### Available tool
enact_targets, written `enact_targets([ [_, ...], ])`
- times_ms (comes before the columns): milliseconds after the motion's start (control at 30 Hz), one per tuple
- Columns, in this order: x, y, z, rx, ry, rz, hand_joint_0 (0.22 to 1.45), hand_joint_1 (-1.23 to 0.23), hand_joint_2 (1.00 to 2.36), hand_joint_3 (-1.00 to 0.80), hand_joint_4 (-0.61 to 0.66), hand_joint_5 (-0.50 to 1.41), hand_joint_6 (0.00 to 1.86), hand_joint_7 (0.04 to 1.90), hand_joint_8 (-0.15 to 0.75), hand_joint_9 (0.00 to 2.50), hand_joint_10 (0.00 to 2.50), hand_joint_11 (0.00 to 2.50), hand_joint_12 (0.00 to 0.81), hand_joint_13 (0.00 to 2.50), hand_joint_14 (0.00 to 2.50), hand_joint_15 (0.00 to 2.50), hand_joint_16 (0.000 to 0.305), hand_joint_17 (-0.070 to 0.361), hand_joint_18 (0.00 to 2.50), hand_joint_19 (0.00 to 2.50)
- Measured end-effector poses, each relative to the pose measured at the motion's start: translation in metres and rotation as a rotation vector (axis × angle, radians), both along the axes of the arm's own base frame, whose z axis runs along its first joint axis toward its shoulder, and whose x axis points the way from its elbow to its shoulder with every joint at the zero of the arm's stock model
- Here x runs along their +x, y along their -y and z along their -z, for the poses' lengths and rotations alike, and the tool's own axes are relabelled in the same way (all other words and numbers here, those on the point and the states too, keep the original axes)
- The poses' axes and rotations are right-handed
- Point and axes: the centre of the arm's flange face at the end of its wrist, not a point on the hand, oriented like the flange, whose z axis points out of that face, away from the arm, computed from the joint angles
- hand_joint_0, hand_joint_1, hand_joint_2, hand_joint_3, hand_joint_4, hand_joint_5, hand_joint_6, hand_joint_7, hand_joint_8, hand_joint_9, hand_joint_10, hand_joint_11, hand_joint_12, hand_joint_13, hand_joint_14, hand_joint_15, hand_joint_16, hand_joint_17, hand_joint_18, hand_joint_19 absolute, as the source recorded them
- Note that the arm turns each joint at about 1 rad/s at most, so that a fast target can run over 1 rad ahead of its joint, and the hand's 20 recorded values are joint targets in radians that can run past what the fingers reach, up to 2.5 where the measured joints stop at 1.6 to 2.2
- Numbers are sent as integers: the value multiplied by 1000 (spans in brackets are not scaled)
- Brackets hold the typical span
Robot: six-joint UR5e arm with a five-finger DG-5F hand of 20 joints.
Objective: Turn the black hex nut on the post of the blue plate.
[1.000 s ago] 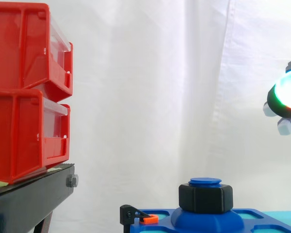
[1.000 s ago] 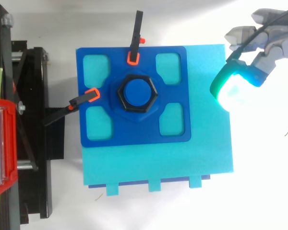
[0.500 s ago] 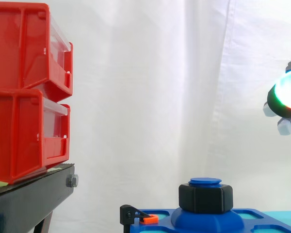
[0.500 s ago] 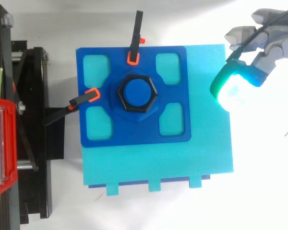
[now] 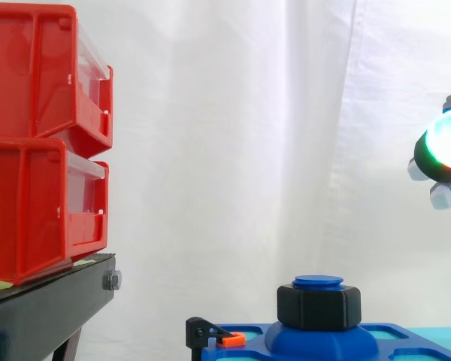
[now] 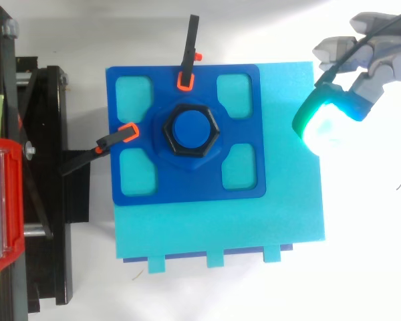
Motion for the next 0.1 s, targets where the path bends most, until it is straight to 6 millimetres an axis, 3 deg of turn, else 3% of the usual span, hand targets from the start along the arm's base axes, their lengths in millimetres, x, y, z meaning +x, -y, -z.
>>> enact_targets([
  [100, 0, 0, 0, 0, 0, 0, 432, -459, 1000, -500, 50, -264, 502, 731, 167, 0, 0, 0, 362, 0, 0, 0, 60, 134, 0, 0],
])
